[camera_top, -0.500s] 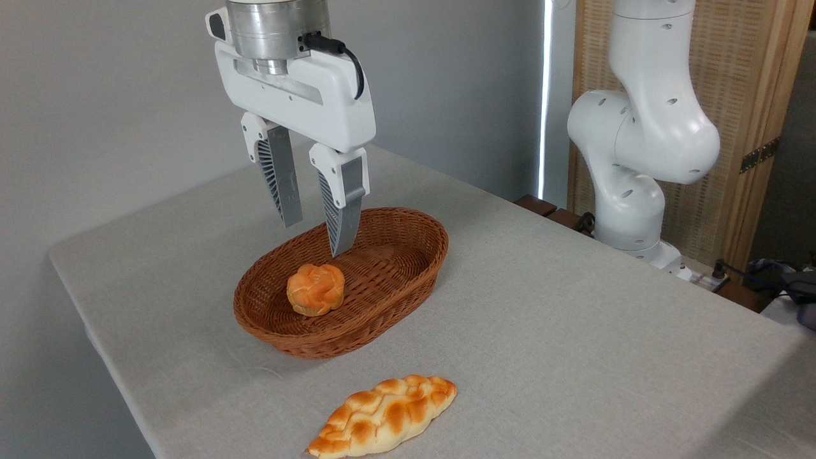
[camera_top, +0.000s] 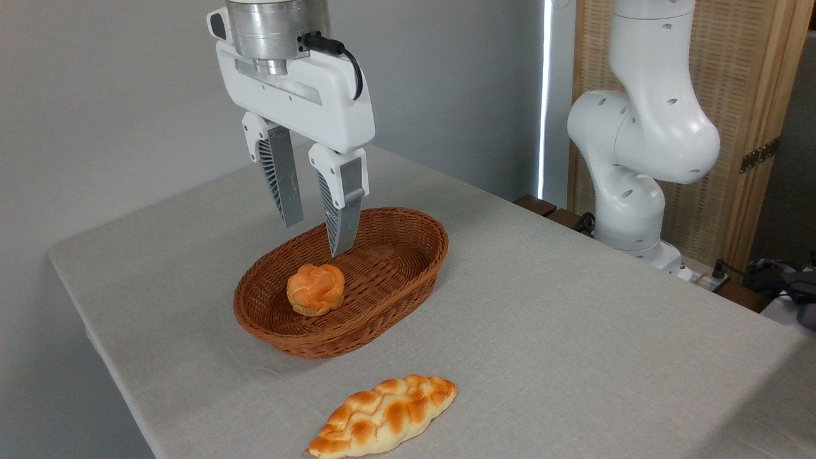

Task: Put bread into the basket

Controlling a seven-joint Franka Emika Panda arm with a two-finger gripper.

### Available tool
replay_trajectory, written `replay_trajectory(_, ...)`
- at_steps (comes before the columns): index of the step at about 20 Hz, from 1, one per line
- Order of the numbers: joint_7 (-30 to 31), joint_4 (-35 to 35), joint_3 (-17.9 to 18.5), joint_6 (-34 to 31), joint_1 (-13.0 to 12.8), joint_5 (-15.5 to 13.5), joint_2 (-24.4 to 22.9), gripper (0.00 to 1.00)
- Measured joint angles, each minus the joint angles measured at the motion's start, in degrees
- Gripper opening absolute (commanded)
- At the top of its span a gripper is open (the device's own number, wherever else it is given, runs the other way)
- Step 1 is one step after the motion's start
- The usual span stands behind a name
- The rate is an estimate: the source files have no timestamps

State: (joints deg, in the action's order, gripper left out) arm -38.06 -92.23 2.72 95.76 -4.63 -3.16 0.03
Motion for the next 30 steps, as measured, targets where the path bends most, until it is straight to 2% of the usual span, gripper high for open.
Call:
replay_trajectory(8, 0.09, 0.0, 0.03, 0.0, 0.01, 0.0, 0.0, 1.0)
replay_trajectory(13, 3.12, 0.0, 0.03, -0.06, 0.01, 0.0, 0.0, 1.0)
replay_trajectory(18, 3.42, -0.27, 0.07, 0.16, 0.08, 0.0, -0.2, 1.0)
replay_trajectory(21, 3.42, -4.3, 0.13, 4.64, 0.12, 0.0, -1.75, 1.0)
replay_trajectory(24, 3.42, -11.83, 0.19, 12.35, 0.49, 0.02, -4.35, 1.0)
replay_trajectory(27, 3.37, -18.54, 0.79, 21.1, 2.15, 0.03, -5.47, 1.0)
replay_trajectory(30, -2.96, -23.34, 2.15, 25.98, 2.8, 0.04, -5.46, 1.0)
